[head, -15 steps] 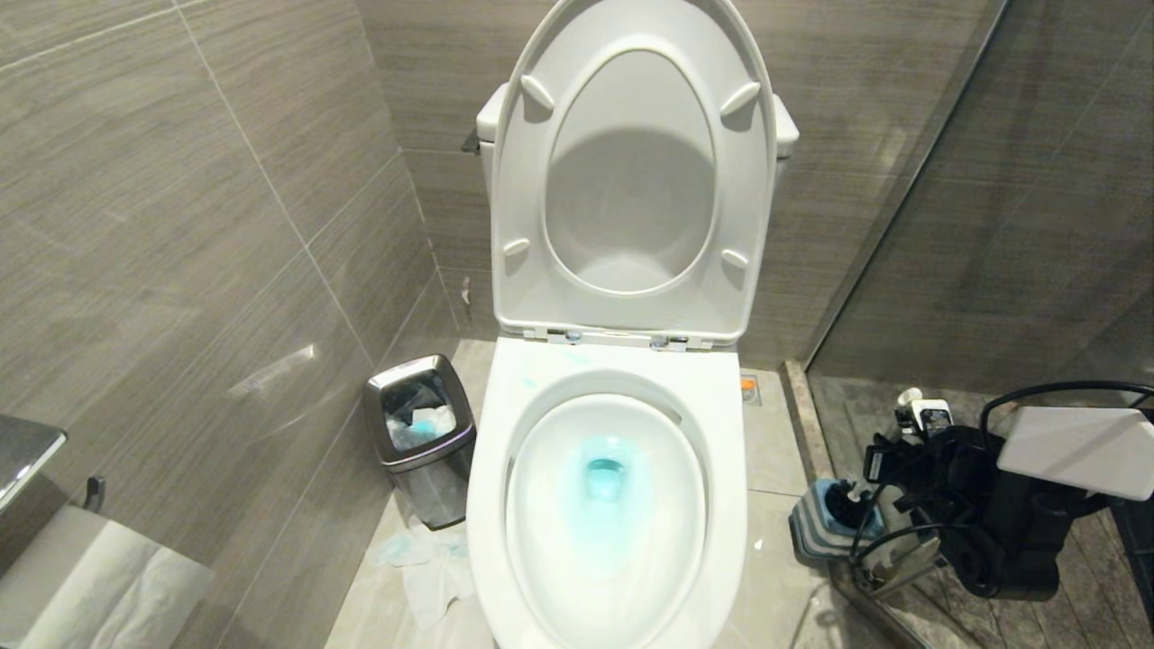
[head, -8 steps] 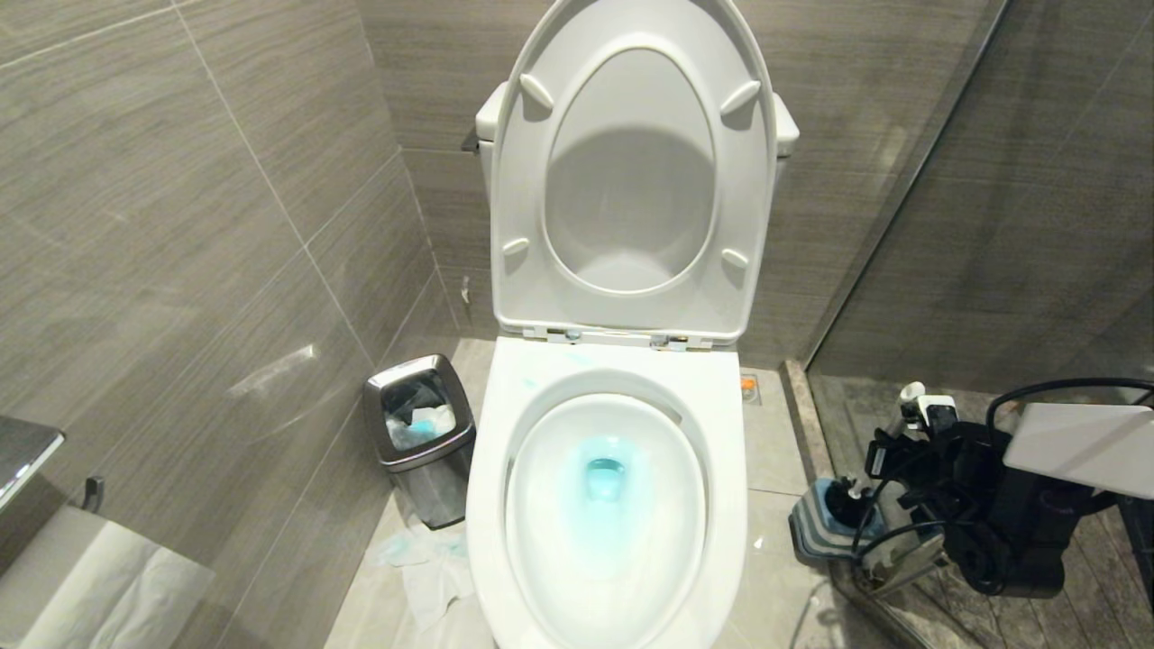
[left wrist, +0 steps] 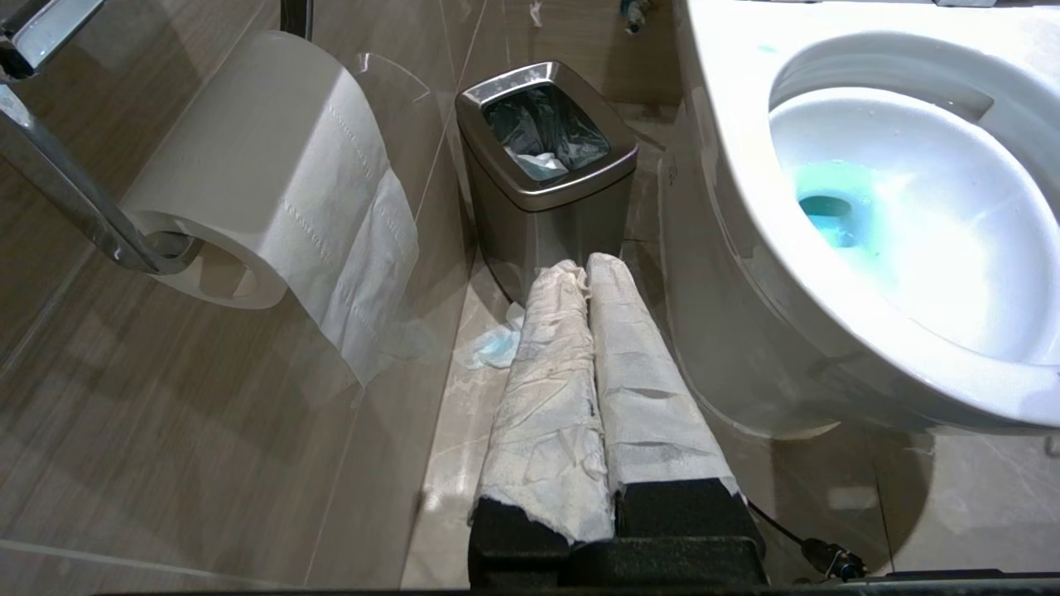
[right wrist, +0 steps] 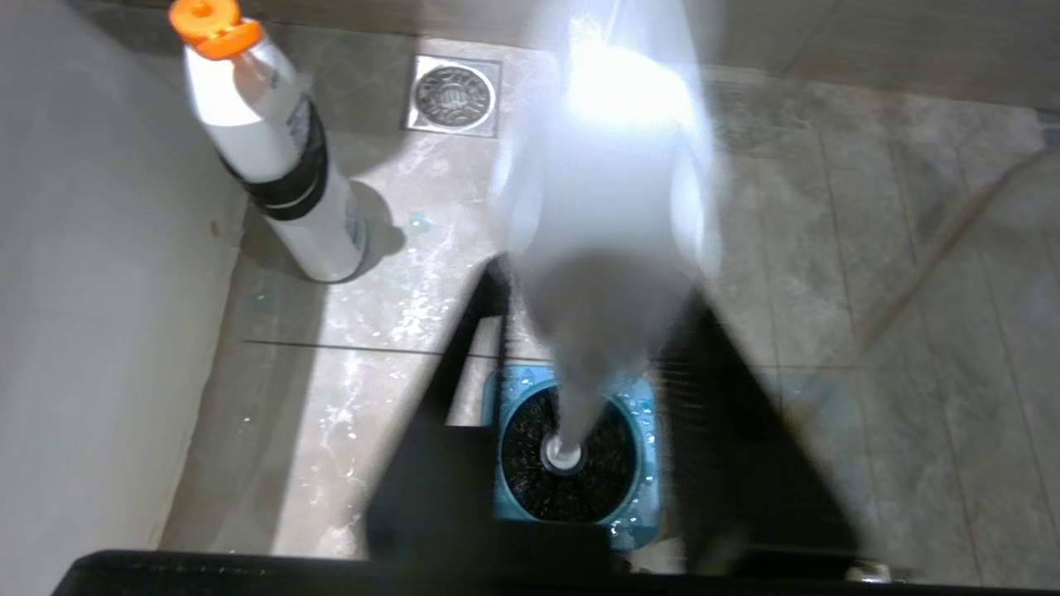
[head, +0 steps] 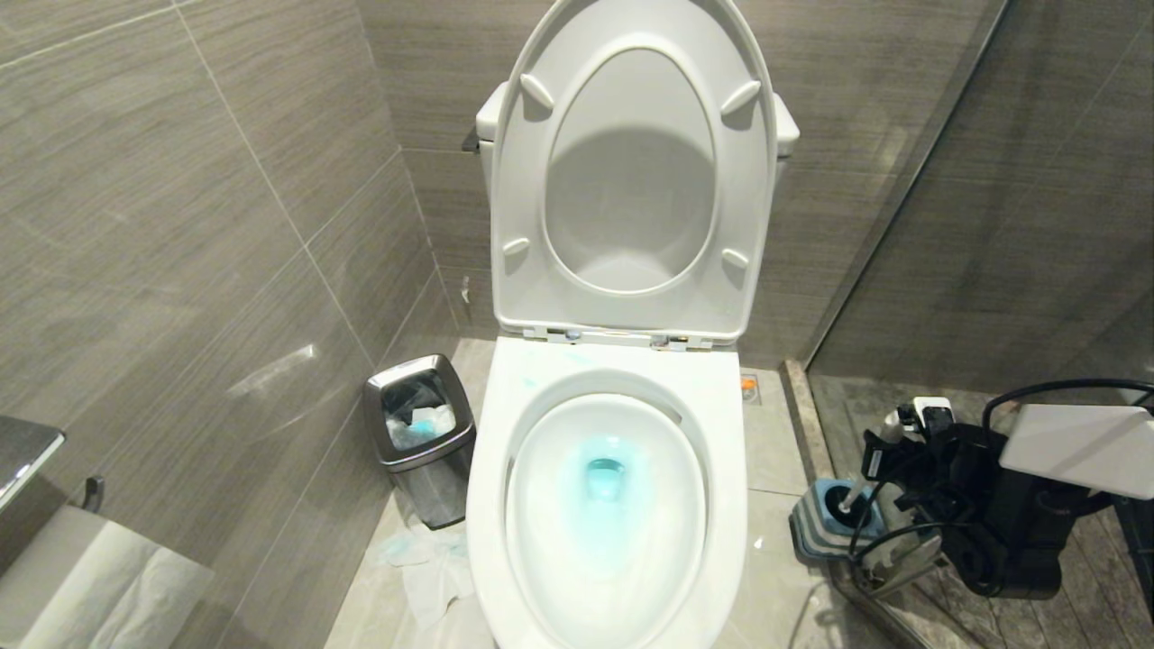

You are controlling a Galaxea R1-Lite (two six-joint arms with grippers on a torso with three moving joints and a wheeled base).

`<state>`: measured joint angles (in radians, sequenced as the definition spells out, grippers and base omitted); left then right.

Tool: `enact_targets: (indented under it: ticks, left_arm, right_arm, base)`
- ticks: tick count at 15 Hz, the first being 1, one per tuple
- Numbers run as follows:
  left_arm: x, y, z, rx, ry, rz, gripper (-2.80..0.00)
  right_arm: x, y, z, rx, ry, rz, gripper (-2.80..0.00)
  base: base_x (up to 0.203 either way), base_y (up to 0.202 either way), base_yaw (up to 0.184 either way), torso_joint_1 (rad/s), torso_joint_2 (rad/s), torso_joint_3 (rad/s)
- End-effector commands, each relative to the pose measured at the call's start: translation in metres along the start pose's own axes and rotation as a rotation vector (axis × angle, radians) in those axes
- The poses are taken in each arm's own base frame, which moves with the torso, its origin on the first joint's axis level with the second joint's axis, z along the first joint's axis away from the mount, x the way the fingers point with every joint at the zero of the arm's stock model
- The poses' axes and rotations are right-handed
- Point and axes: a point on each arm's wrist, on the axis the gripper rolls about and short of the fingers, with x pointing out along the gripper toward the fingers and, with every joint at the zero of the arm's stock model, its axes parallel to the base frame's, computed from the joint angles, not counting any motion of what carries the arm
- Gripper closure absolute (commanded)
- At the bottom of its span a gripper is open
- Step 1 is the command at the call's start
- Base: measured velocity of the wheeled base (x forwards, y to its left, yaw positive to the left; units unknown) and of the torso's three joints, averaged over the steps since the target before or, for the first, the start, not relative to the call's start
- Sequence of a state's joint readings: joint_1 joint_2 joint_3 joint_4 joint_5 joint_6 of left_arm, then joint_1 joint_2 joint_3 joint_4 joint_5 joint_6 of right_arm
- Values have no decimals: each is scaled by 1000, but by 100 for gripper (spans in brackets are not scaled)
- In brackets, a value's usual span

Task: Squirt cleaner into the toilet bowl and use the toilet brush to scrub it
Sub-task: Put the toilet brush back

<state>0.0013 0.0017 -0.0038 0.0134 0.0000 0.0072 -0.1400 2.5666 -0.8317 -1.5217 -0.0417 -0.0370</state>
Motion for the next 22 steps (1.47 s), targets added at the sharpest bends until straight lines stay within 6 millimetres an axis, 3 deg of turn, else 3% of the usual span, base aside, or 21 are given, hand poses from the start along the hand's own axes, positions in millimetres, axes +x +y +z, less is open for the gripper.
enact_targets:
  ticks: [1,6,16,22]
  left_arm:
    - [0,0,0,0,1,0,0]
    - [0,0,0,0,1,0,0]
    - [0,0,0,-1,2,0,0]
    - [0,0,0,-1,3,0,0]
  right_arm:
    - [0,0,-1,1,-4,-1,-280]
    - [-4,-1,3,9,-1,0,-280]
    - [-47,-3,9,42,91,16,-280]
    - [-95,-6,56,93,23,33,-280]
  base:
    - [0,0,0,0,0,0]
    - [0,0,0,0,0,0]
    - [0,0,0,0,0,0]
    - [0,0,0,0,0,0]
